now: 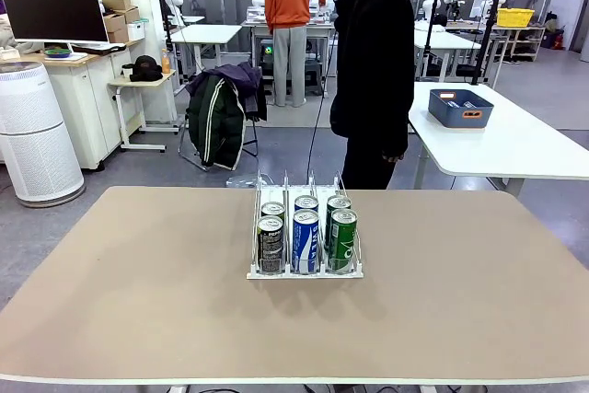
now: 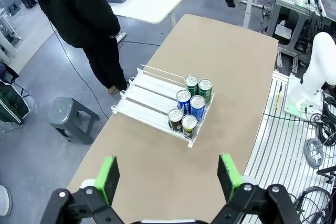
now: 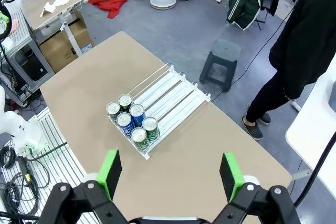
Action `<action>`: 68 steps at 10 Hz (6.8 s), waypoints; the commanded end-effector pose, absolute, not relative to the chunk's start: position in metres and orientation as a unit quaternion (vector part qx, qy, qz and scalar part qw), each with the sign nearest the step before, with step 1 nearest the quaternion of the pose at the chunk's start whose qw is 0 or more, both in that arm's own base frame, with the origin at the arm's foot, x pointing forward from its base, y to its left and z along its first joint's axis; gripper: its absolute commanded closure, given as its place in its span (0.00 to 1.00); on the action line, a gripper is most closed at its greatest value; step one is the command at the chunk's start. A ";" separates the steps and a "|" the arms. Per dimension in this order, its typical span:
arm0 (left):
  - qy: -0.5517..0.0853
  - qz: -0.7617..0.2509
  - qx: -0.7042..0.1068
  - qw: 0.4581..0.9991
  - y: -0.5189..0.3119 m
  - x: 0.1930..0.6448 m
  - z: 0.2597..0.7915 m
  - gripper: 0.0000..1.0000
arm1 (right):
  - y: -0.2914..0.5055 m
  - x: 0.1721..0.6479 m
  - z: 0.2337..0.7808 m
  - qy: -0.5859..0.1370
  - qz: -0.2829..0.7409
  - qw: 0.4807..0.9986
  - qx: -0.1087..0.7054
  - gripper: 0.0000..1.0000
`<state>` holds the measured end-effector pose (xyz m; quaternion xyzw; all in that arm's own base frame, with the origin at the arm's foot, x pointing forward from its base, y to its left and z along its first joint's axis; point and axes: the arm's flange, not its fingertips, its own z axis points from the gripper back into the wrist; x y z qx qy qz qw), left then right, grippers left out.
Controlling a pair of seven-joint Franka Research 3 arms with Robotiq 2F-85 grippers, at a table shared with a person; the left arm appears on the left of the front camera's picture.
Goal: Fill the beverage cans into the dispenser.
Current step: Pick up the Sprite handed by the human.
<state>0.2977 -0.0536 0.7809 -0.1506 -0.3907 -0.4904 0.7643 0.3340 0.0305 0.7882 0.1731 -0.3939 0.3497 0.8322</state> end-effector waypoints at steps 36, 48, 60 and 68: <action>-0.392 -0.458 -0.130 0.787 -0.071 0.294 0.788 0.00 | 0.027 0.333 0.790 -0.396 0.336 0.839 0.164 0.00; -0.392 -0.458 -0.130 0.787 -0.071 0.294 0.788 0.00 | 0.027 0.333 0.790 -0.396 0.336 0.839 0.164 0.00; -0.392 -0.458 -0.130 0.787 -0.071 0.294 0.788 0.00 | 0.027 0.333 0.790 -0.396 0.336 0.839 0.164 0.00; -0.392 -0.458 -0.130 0.787 -0.071 0.294 0.788 0.00 | 0.027 0.333 0.790 -0.396 0.336 0.839 0.164 0.00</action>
